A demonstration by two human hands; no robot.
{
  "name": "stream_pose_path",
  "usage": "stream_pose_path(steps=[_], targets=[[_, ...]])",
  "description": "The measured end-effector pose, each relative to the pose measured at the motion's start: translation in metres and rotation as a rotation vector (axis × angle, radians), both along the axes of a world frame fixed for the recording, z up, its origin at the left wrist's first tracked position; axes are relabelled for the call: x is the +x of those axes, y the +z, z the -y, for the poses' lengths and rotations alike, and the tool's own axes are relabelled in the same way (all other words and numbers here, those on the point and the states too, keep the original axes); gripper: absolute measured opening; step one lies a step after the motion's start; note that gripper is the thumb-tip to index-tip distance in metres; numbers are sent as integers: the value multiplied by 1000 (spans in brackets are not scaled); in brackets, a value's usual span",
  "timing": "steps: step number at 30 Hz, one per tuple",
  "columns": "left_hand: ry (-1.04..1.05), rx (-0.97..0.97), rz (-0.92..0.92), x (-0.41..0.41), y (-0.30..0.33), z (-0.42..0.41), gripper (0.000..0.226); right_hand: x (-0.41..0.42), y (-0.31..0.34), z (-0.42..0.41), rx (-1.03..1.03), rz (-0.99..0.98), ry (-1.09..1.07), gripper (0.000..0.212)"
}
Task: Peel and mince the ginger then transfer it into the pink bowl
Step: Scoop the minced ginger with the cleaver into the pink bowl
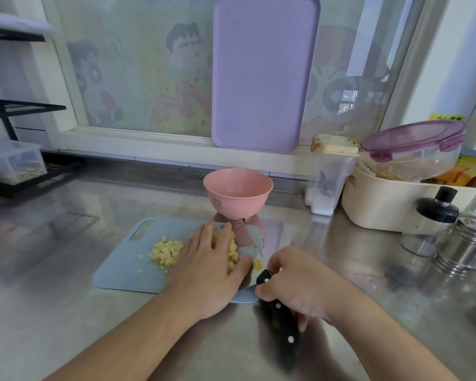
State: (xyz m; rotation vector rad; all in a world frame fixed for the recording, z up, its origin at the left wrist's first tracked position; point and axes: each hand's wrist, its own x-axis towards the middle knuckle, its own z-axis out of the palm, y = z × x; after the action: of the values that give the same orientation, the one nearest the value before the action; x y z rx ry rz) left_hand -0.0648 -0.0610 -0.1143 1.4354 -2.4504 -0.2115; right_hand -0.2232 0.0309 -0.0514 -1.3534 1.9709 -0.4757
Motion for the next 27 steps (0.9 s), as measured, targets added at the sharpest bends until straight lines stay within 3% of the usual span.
stream_pose_path(steps=[4, 8, 14, 22, 27], targets=[[-2, -27, -45, -4, 1, 3, 72, 7, -3, 2, -41, 34, -2, 14], [-18, -36, -62, -4, -3, 8, 60, 12, -3, 2, -47, 17, 34, 19], [-13, -79, -140, -6, -4, 15, 24, 12, -5, -1, 21, 368, 38, 17], [-2, -92, -293, -5, 13, 12, 30, 8, 1, -3, -32, 579, -19, 18], [42, -87, -313, 1, 28, 9, 18, 7, 6, -4, -71, 638, 2, 15]])
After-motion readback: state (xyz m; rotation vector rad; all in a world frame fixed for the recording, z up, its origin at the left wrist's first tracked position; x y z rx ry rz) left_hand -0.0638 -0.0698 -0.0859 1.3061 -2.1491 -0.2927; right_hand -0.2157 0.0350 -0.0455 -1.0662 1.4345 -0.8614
